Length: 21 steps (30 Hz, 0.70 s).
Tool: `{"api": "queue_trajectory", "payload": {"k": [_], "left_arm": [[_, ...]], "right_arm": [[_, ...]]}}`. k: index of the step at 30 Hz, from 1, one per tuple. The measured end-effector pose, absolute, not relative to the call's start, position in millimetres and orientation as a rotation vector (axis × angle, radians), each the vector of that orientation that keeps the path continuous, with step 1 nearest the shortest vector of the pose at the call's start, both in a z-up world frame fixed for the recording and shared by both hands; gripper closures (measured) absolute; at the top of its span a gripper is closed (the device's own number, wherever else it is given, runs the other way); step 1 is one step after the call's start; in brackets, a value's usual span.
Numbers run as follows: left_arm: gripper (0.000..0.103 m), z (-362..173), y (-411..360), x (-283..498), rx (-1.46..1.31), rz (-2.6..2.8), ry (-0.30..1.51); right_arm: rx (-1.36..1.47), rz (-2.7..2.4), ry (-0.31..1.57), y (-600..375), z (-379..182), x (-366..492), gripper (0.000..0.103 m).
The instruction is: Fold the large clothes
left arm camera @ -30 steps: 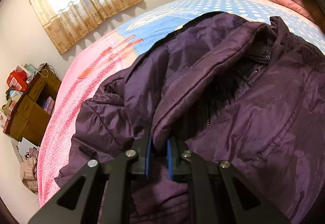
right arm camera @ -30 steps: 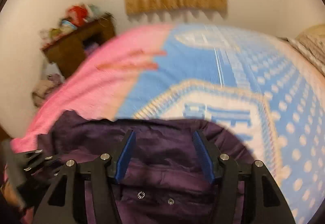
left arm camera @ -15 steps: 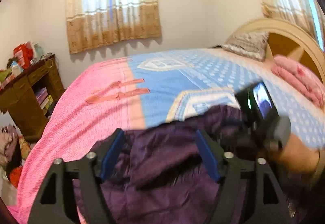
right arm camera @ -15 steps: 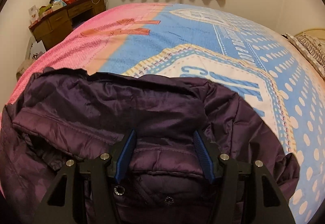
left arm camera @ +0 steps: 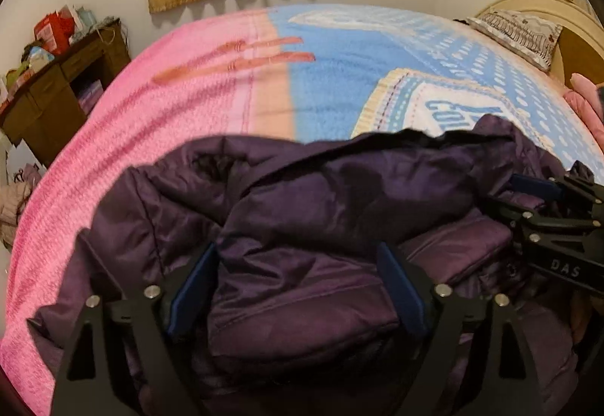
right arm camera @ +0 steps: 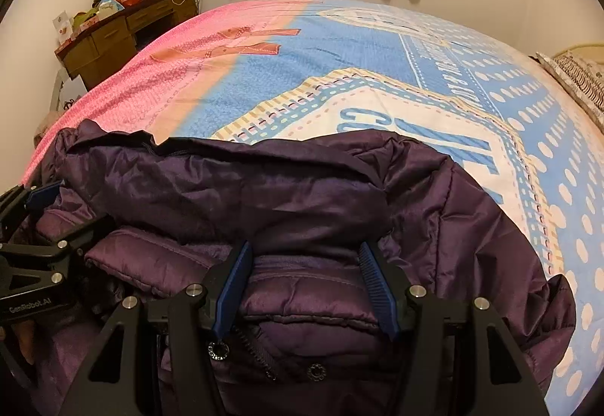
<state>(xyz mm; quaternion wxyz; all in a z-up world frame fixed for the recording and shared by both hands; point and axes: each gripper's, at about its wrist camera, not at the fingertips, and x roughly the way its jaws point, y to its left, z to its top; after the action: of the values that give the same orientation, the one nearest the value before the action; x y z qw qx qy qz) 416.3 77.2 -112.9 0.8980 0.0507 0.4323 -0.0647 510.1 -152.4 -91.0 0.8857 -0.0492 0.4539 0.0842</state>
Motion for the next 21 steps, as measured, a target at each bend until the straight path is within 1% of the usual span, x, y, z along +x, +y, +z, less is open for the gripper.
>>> {"api": "queue_trajectory", "payload": {"k": [8,10,21], "left_arm": [[0.001,-122.1,76.7,417.7,0.085,-0.113,0.946],[0.000,-122.7,76.2,417.6,0.095,-0.104,0.949],[0.000,-126.2,78.0,420.0,0.087,-0.103,0.969]], "right_arm": [[-0.142,0.157,0.957,-146.6,-94.6,511.9,0.043],[-0.147,0.154,0.960,-146.0,-95.1,512.3,0.043],[-0.156,0.150,0.966,-143.5,-97.1,513.4,0.043]]}}
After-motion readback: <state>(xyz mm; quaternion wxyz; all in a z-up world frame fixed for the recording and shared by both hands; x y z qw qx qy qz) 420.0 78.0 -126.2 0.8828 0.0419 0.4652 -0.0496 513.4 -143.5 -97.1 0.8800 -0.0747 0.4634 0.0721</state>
